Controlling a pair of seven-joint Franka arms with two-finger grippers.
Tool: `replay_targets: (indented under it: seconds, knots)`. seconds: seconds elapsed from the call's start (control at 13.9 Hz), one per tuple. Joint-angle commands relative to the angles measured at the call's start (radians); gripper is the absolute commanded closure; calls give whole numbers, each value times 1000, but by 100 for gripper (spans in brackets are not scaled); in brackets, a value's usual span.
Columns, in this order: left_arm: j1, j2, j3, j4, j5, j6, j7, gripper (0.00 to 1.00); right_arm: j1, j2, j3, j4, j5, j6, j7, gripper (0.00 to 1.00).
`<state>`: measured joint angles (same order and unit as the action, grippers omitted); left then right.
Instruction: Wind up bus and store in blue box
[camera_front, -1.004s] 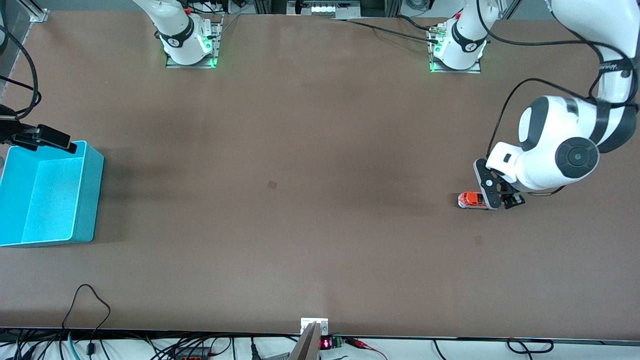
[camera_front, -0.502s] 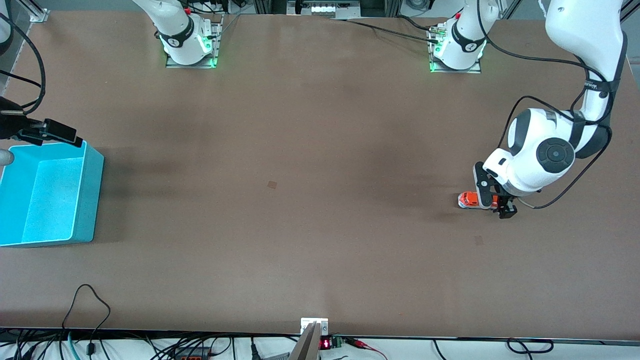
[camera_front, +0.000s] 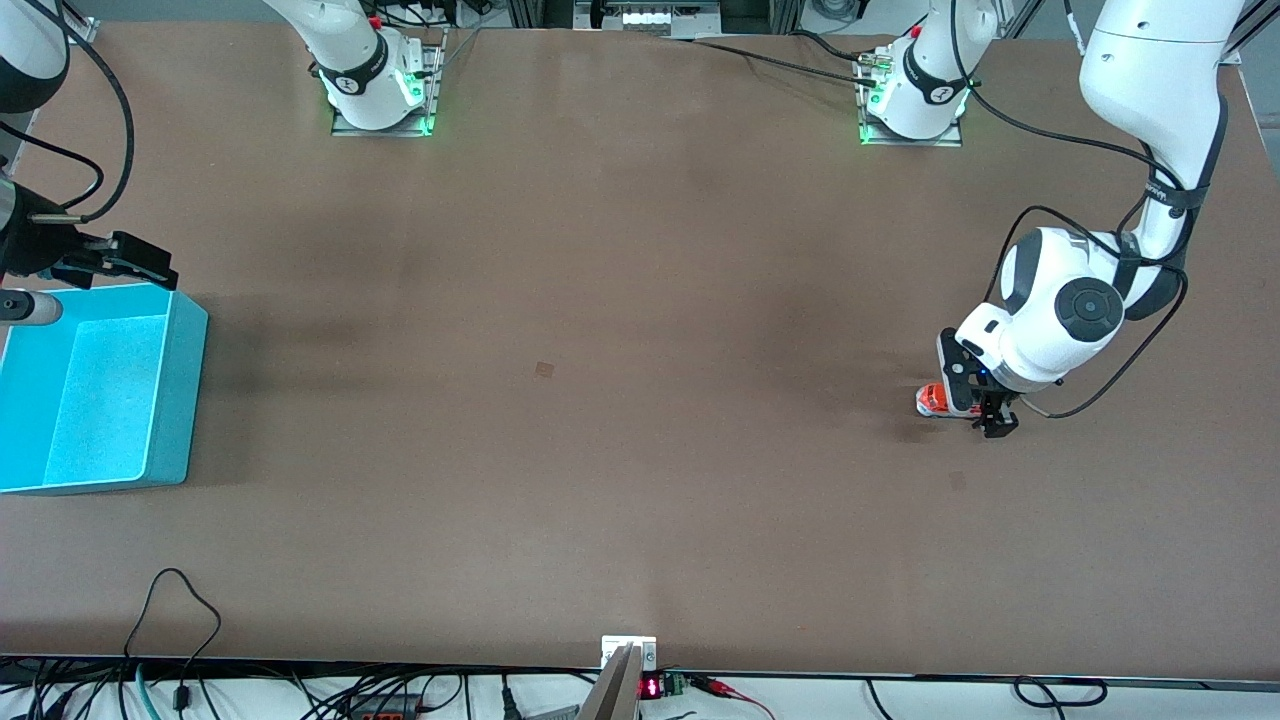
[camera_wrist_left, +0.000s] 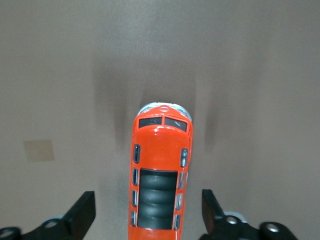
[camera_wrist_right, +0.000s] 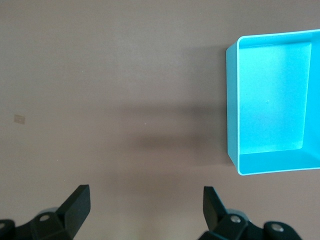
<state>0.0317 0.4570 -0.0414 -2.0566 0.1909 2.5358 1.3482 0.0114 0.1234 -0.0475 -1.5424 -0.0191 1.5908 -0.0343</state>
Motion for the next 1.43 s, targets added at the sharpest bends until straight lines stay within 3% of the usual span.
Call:
replay_targets:
  seconds: [0.0,0.22,0.36,0.93,1.36]
  knots:
    - [7,12,-5,-2,18,23,17,33,-2,-21,-3,-15,-10,-3,5,0]
    - [5,12,-6,-4,18,23,17,62,-2,-18,-5,-12,-10,3,5,0]
    - [4,12,-6,-7,18,23,17,71,-2,-14,-5,-12,-10,4,5,0]
    - [13,37,-5,1,18,14,25,72,-21,-10,-11,-12,5,0,8,0]
    - [155,101,6,64,18,14,161,71,-22,-1,-11,-7,7,9,7,0]
